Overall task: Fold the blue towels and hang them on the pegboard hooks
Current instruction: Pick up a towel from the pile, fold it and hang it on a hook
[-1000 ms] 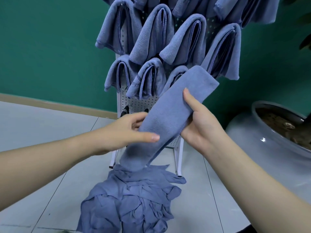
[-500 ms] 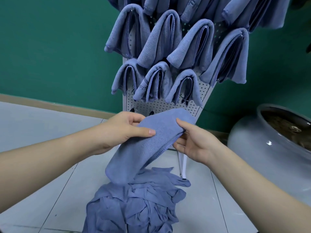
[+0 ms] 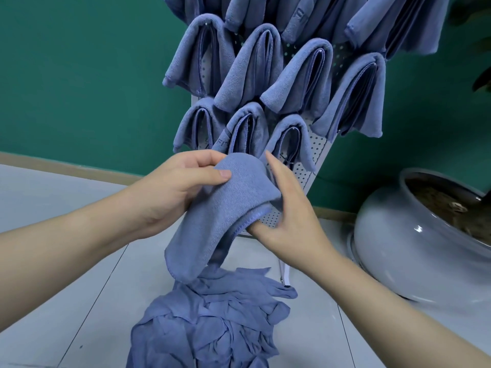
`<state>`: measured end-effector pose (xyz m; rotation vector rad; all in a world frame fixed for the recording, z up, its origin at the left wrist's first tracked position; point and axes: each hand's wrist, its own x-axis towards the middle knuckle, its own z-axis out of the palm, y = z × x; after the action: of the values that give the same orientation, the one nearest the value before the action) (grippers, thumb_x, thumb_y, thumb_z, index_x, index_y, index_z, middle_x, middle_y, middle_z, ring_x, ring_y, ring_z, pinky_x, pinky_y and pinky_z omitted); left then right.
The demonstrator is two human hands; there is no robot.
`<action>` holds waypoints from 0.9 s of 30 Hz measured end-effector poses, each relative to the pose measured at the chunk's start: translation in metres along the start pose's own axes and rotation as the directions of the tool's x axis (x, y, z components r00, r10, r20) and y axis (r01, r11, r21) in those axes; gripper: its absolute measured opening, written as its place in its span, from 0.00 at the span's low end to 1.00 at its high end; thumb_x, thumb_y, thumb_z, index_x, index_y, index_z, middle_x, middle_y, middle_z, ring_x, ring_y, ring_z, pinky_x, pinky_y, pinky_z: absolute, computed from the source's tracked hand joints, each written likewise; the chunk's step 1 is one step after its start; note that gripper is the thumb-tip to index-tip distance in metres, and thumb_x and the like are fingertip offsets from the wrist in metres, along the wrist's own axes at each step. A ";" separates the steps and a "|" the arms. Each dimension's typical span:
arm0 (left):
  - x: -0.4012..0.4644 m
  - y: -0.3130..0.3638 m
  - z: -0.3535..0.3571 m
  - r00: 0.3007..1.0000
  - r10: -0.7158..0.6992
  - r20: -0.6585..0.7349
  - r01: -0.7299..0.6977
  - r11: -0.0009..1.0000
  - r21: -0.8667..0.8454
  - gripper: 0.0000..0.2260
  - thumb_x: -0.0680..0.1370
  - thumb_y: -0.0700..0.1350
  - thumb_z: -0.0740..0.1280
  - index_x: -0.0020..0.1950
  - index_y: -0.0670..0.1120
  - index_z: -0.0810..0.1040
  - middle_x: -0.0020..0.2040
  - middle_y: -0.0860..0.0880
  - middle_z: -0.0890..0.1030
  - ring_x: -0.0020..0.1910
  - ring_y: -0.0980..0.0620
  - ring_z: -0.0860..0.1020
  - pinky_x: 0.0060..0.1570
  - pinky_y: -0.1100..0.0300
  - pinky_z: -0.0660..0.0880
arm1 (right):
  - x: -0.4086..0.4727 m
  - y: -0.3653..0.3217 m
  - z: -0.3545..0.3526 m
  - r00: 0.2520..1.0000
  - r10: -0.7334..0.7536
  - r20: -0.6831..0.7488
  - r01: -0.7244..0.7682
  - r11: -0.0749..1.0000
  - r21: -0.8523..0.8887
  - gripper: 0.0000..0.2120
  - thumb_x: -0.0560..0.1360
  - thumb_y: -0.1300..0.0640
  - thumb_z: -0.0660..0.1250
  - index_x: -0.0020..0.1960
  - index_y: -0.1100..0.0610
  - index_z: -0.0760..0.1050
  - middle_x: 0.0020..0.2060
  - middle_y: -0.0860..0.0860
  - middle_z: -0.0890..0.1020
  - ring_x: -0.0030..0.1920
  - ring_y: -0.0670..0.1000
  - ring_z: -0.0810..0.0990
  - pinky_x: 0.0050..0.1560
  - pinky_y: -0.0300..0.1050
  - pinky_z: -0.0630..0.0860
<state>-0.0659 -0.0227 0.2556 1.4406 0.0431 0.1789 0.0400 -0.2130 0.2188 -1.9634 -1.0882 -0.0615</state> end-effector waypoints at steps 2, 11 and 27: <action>-0.001 0.000 0.004 0.999 -0.013 0.042 0.014 1.000 -0.017 0.12 0.72 0.42 0.67 0.54 0.44 0.82 0.48 0.46 0.84 0.45 0.51 0.82 0.43 0.64 0.79 | 0.002 0.000 0.002 0.992 -0.112 -0.060 0.109 0.993 -0.039 0.43 0.70 0.58 0.73 0.82 0.46 0.59 0.79 0.47 0.66 0.80 0.45 0.62 0.77 0.53 0.65; 0.000 -0.009 0.013 0.954 0.251 -0.166 -0.188 0.927 0.325 0.13 0.71 0.46 0.74 0.55 0.46 0.81 0.49 0.53 0.85 0.49 0.55 0.82 0.51 0.62 0.78 | 0.004 -0.014 0.001 0.987 0.017 -0.157 0.000 0.994 0.107 0.31 0.66 0.61 0.62 0.69 0.53 0.79 0.39 0.40 0.83 0.37 0.40 0.76 0.41 0.33 0.71; 0.059 -0.040 0.118 0.882 0.377 -0.282 -0.181 0.825 0.536 0.17 0.77 0.39 0.68 0.57 0.61 0.74 0.54 0.58 0.82 0.51 0.63 0.79 0.47 0.72 0.72 | 0.032 0.016 -0.062 0.888 0.317 -0.333 -0.276 0.947 0.165 0.06 0.69 0.55 0.69 0.35 0.48 0.75 0.27 0.42 0.77 0.29 0.46 0.72 0.32 0.44 0.70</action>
<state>0.0121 -0.1341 0.2365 1.9099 0.2029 0.7423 0.0926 -0.2395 0.2601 -1.9005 -0.5366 -0.1789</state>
